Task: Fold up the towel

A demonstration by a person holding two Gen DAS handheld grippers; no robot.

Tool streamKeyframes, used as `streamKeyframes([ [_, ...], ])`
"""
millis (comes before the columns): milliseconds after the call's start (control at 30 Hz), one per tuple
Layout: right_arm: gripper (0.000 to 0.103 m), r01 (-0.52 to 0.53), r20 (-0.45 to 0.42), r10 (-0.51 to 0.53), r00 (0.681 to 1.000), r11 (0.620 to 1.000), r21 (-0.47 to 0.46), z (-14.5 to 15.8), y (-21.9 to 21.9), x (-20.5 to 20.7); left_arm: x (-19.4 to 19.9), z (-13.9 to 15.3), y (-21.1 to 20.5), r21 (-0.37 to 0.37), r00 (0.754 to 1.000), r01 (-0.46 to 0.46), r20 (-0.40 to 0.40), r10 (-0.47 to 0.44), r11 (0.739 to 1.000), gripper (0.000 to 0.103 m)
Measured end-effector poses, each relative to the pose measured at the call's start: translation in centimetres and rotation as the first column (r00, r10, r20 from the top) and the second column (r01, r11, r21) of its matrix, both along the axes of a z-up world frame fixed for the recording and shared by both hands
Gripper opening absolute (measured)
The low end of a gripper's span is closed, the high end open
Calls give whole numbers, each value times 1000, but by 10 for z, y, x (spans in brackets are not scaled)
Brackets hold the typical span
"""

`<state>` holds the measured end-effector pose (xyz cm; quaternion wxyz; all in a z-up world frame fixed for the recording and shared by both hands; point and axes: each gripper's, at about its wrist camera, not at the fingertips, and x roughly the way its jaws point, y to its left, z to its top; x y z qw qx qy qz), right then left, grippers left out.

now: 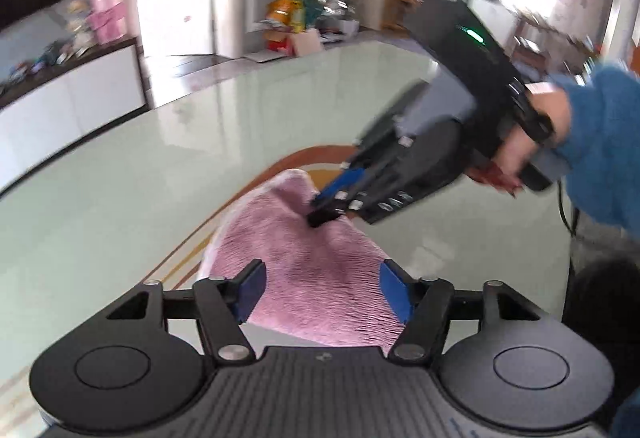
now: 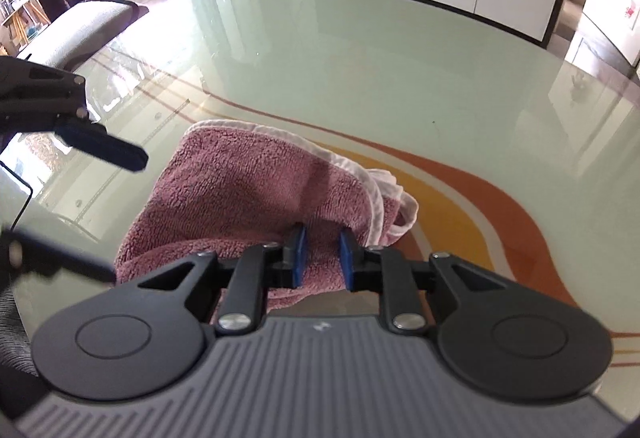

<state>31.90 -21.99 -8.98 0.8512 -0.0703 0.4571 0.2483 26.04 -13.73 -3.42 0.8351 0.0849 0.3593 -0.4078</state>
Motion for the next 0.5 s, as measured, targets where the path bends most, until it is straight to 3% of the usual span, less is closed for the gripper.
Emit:
streamKeyframes([
  [67, 18, 1, 6, -1, 1000, 1000, -13, 0, 0, -5, 7, -1, 1, 12, 999, -43, -16, 43, 999, 56],
  [133, 18, -3, 9, 3, 1000, 1000, -27, -1, 1, -9, 6, -4, -8, 76, 999, -39, -8, 40, 996, 47],
  [233, 18, -6, 6, 6, 1000, 999, -41, 0, 3, -12, -7, -4, -19, 135, 999, -3, 34, -1, 991, 46],
  [333, 18, -5, 7, 5, 1000, 999, -48, -1, 3, -14, -16, 4, -23, 147, 997, 11, 68, -22, 989, 44],
  [500, 18, -5, 3, 5, 1000, 999, -50, -2, 2, -17, -19, 4, -31, 180, 997, 50, 51, -60, 982, 45],
])
